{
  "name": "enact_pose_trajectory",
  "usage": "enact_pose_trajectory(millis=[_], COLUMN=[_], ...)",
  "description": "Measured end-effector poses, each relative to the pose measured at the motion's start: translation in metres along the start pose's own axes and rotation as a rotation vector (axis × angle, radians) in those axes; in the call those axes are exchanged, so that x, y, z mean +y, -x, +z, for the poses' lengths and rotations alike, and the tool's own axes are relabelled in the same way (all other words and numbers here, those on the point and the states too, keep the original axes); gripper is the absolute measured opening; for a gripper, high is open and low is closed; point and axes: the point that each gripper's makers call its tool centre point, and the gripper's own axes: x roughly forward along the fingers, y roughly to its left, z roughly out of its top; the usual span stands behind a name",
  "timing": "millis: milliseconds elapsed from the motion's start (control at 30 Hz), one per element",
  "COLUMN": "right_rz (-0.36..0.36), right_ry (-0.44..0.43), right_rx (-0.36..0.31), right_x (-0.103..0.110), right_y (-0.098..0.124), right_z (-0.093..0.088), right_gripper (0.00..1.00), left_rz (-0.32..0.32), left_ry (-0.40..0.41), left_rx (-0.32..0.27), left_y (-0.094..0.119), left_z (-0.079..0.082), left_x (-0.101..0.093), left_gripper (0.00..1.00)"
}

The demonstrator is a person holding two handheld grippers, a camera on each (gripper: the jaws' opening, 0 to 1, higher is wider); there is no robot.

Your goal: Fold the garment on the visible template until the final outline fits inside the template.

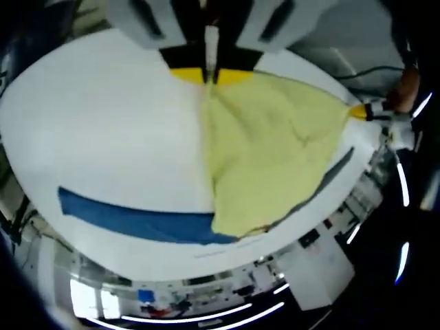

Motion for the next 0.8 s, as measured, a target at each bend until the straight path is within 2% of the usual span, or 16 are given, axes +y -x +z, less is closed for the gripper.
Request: enact_pose_trajectory(millis=[100, 167, 233, 333, 367, 667, 733, 800], right_rz=[0.000, -0.004, -0.009, -0.006, -0.007, 0.013, 0.017, 0.017], right_ry=[-0.010, -0.008, -0.008, 0.009, 0.015, 0.041, 0.039, 0.035], right_rx=[-0.014, -0.030, -0.044, -0.073, -0.082, -0.139, -0.152, -0.163], right_x=[-0.003, -0.005, -0.008, -0.008, -0.008, -0.016, -0.020, -0.025], right_y=[0.003, 0.005, 0.007, 0.009, 0.010, 0.012, 0.012, 0.014], right_z=[0.004, 0.009, 0.013, 0.021, 0.024, 0.041, 0.046, 0.050], right_gripper=[0.14, 0.21, 0.27, 0.42, 0.48, 0.82, 0.86, 0.89], left_rz=[-0.003, 0.002, 0.004, 0.030, 0.035, 0.025, 0.001, 0.001], left_ry=[0.004, -0.001, -0.003, -0.003, -0.008, -0.003, 0.022, 0.025], left_rx=[-0.013, -0.043, -0.072, -0.120, -0.140, -0.298, -0.347, -0.357], left_y=[0.002, 0.003, 0.004, 0.005, 0.006, 0.014, 0.017, 0.019], left_z=[0.001, 0.006, 0.012, 0.021, 0.024, 0.053, 0.062, 0.064], left_x=[-0.001, -0.001, 0.000, 0.004, 0.005, 0.012, 0.009, 0.009], left_gripper=[0.01, 0.06, 0.17, 0.37, 0.41, 0.62, 0.68, 0.72])
